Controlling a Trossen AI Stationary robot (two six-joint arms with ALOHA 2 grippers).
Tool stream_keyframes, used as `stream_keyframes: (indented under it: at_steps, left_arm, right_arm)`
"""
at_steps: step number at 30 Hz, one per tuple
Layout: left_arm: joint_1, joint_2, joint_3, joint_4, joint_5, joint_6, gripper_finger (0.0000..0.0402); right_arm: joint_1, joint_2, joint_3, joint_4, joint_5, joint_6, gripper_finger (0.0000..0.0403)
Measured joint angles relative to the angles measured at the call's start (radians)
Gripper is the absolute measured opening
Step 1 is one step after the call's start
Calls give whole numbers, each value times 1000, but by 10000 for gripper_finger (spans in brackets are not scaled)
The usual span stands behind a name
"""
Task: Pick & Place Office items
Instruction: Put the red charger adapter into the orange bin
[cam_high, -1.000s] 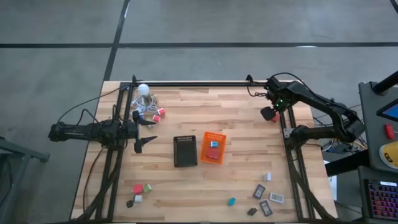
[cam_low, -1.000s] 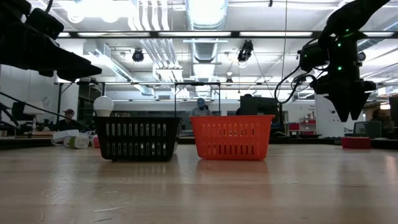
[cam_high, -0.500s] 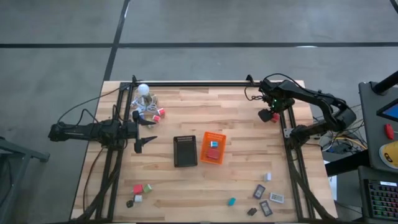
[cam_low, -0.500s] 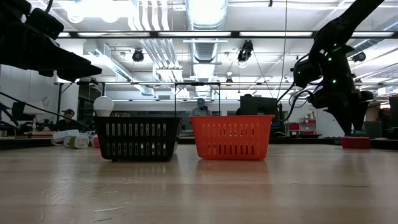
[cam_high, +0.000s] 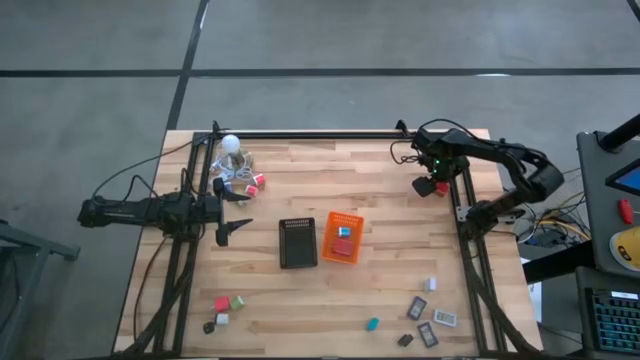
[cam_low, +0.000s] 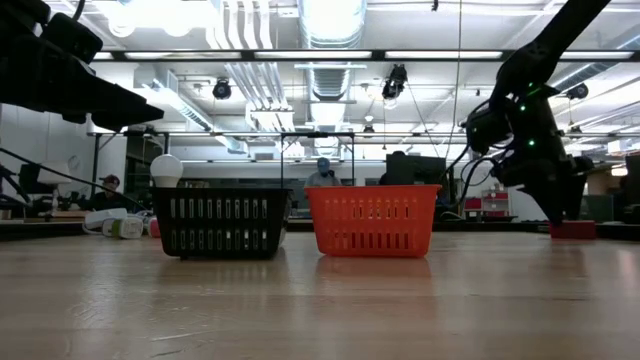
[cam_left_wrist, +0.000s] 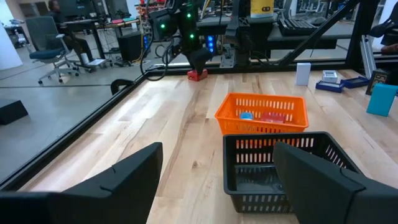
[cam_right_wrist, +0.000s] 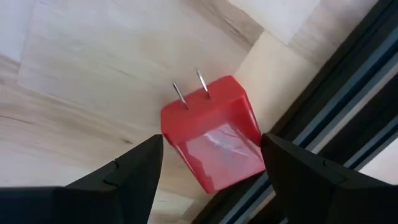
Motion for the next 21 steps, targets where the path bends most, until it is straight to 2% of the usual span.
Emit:
stream_keyframes:
  at_steps: [21]
  left_arm:
    - [0, 0, 0, 0, 0, 0, 310]
  right_arm:
    - [1, 147, 6, 3, -4, 16, 265]
